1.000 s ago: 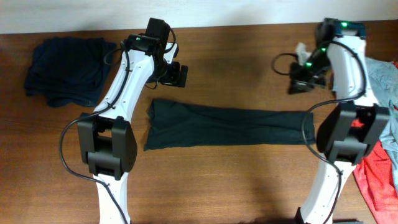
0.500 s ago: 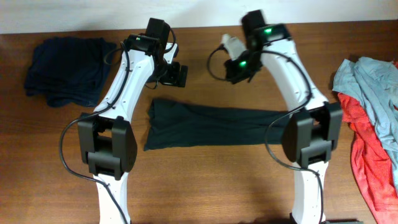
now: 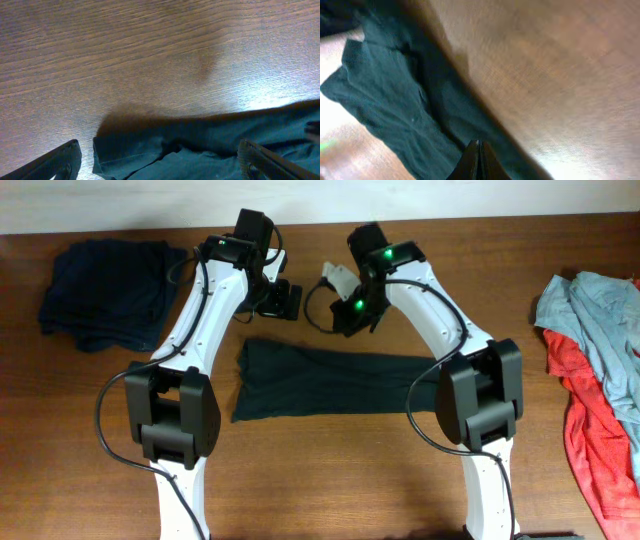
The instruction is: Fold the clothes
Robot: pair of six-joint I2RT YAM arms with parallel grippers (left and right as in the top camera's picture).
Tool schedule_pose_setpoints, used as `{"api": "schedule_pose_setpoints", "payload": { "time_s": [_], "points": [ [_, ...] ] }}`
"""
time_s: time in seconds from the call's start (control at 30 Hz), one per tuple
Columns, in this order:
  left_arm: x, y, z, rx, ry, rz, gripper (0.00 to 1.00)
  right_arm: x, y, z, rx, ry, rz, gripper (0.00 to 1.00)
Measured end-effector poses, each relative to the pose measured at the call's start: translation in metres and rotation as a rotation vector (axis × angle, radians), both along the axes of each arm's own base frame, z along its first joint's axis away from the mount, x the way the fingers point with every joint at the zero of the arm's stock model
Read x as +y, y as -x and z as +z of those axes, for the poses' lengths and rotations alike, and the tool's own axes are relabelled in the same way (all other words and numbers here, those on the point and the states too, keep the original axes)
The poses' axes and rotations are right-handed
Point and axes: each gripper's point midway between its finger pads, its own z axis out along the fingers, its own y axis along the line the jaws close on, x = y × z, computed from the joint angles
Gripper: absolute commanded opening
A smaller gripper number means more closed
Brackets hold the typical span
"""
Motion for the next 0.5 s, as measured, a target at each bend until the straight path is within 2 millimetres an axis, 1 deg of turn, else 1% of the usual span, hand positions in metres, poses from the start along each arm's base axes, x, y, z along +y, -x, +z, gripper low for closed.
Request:
{"api": "schedule_pose_setpoints", "payload": {
  "time_s": [0.1,0.33,0.43,0.5],
  "points": [
    [0.000,0.000,0.000,0.000,0.000,0.000,0.99,-0.001,0.008,-0.007,0.040,0.001,0.002,0.04],
    [-0.001,-0.001,0.000,-0.002,0.005,0.001,0.99,-0.001,0.011,-0.007,0.058,-0.001,0.003,0.04],
    [-0.006,-0.014,0.005,-0.060,0.030,0.004,0.99,-0.002,0.016,-0.008,0.079,0.003,0.004,0.04],
    [-0.003,-0.018,0.005,-0.077,0.008,0.003,0.99,-0.003,0.018,-0.008,0.088,0.006,0.004,0.04]
  ]
}}
